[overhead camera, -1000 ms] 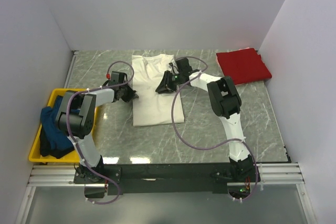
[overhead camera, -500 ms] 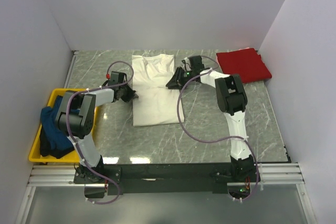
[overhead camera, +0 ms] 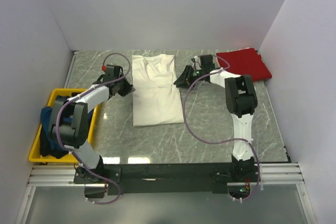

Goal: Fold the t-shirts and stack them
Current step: Fold the tshirt

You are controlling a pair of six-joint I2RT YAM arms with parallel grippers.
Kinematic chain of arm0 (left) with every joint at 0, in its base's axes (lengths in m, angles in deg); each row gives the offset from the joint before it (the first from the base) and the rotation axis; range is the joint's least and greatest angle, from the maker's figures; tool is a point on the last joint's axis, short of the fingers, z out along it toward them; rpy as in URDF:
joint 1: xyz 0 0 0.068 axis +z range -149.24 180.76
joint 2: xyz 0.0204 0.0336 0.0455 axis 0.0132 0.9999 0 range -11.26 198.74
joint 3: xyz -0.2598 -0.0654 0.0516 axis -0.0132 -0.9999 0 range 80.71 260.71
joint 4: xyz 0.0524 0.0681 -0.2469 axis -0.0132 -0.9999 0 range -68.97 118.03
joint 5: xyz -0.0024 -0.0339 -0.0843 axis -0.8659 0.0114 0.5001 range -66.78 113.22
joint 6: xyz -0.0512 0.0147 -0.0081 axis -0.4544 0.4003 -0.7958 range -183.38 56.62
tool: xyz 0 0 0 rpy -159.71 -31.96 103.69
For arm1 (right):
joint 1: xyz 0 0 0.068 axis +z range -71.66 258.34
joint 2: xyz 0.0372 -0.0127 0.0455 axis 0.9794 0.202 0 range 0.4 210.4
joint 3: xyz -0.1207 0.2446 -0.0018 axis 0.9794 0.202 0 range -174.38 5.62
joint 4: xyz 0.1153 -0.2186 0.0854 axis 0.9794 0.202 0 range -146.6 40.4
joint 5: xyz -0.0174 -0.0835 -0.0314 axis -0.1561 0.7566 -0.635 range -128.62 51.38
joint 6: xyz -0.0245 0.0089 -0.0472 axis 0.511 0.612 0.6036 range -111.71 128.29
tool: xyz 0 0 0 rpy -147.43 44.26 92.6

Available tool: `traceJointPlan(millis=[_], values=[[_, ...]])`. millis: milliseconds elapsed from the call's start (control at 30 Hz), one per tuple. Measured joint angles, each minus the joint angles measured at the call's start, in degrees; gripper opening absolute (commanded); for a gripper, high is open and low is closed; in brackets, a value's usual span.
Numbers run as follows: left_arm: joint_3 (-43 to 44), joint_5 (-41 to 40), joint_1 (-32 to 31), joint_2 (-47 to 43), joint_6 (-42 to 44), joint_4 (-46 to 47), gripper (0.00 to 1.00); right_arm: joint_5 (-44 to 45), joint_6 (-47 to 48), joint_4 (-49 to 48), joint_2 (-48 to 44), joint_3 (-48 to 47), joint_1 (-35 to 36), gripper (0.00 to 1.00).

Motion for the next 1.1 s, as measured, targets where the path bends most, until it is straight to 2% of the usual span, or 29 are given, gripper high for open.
traceJointPlan(millis=[100, 200, 367, 567, 700, 900, 1000, 1033, 1100], values=[[-0.9, 0.2, 0.0, -3.5, 0.0, 0.1, 0.02, 1.9, 0.8, 1.0, -5.6, 3.9, -0.9, 0.39], [-4.4, 0.7, -0.2, -8.9, 0.0, 0.1, 0.06, 4.2, 0.9, -0.1, -14.4, 11.7, -0.9, 0.39], [-12.0, 0.5, -2.9, -18.1, 0.3, -0.5, 0.13, 8.6, 0.3, -5.1, -30.7, 31.1, 1.3, 0.40], [-22.3, -2.7, -10.1, -30.9, -1.2, -3.6, 0.23, 16.2, -1.4, -9.8, -40.0, 50.9, 8.5, 0.43], [-29.1, -6.4, -12.7, -39.9, -3.7, -5.7, 0.29, 20.2, -4.2, -13.2, -46.1, 61.8, 8.9, 0.47], [-35.1, -9.7, -15.0, -43.5, -7.2, -5.9, 0.34, 24.7, -6.3, -17.5, -50.3, 64.6, 8.9, 0.48], [-36.7, -11.0, -15.6, -43.4, -8.3, -6.1, 0.42, 25.5, -7.3, -19.2, -50.2, 65.0, 8.9, 0.48], [-37.0, -11.5, -15.7, -43.4, -8.7, -5.9, 0.50, 25.7, -7.7, -19.6, -50.1, 65.0, 8.9, 0.48], [-37.6, -12.2, -15.8, -43.4, -9.4, -5.6, 0.55, 26.0, -8.4, -20.9, -49.5, 65.0, 8.9, 0.48]])
